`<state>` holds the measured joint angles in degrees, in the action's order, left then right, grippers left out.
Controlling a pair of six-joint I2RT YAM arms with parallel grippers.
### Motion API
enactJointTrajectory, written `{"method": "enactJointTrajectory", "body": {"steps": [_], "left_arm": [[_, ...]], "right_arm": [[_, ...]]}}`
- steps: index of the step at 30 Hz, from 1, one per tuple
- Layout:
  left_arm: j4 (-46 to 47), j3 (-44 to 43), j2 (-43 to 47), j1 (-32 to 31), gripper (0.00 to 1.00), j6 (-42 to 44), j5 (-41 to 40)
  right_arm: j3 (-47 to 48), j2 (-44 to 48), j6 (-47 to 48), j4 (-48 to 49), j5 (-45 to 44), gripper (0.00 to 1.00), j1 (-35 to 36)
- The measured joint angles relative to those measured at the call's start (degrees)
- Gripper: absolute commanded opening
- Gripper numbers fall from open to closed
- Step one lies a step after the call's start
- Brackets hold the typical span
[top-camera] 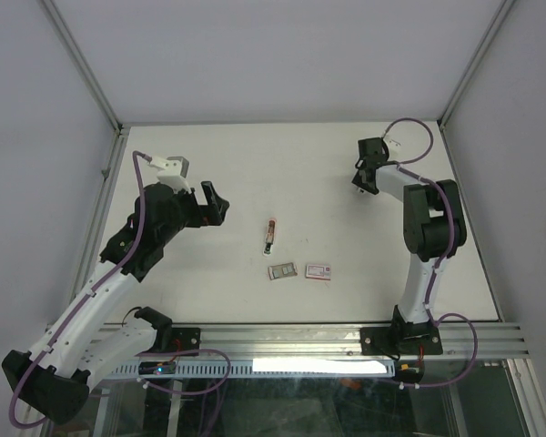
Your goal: Load the staples into the stapler
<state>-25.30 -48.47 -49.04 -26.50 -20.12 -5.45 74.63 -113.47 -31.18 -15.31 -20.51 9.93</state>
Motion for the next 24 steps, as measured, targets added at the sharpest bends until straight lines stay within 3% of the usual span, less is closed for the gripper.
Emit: {"method": "enactJointTrajectory", "body": {"steps": [7,13,21,24], "left_arm": [[0.7,1.0,0.0,0.0,0.96,-3.0,2.3],[6.3,6.1,0.0,-0.2,0.93,-9.4,8.0],[15.4,9.7,-2.8,-7.1,0.92,-18.1,12.6],[18.7,10.1,-4.2,-9.6,0.92,-20.6,14.1]], "right_arm": [[-5.8,4.3,5.0,4.1,7.3,0.11,-0.1],[-18.0,20.3,11.4,8.9,17.6,0.08,1.6],[-38.1,48.9,19.5,23.2,29.7,0.09,19.9],[-44.2,55.7,21.6,26.8,32.4,0.09,25.7]]}}
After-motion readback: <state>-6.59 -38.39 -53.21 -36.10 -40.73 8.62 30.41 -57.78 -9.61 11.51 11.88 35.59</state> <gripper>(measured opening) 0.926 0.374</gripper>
